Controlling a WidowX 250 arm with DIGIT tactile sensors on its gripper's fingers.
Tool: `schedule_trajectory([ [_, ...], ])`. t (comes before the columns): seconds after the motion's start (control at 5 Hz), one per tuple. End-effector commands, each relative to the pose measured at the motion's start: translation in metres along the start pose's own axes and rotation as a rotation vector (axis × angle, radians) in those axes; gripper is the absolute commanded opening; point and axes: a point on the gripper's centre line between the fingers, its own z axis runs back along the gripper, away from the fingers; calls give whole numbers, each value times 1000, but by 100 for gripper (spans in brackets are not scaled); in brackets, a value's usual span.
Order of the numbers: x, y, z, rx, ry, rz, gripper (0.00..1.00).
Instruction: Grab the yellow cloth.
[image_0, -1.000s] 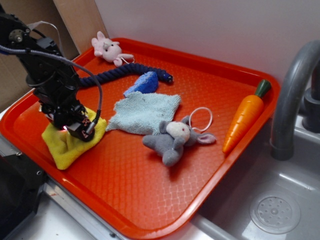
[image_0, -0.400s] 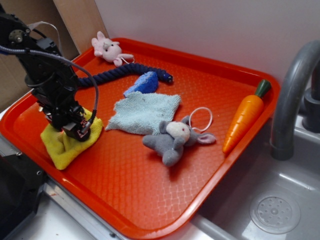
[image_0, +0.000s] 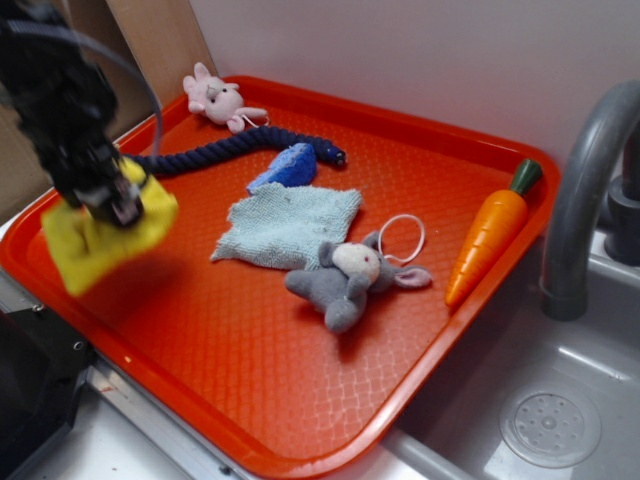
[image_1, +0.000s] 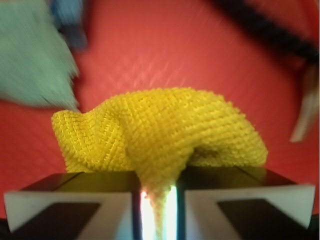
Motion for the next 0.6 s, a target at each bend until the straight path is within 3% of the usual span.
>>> schedule_trajectory([
  [0.0, 36, -7, 101, -25, -3, -80, 0],
  [0.2, 62, -16, 149, 0, -6, -76, 0],
  [0.4, 71, -5, 158, -17, 11, -65, 0],
])
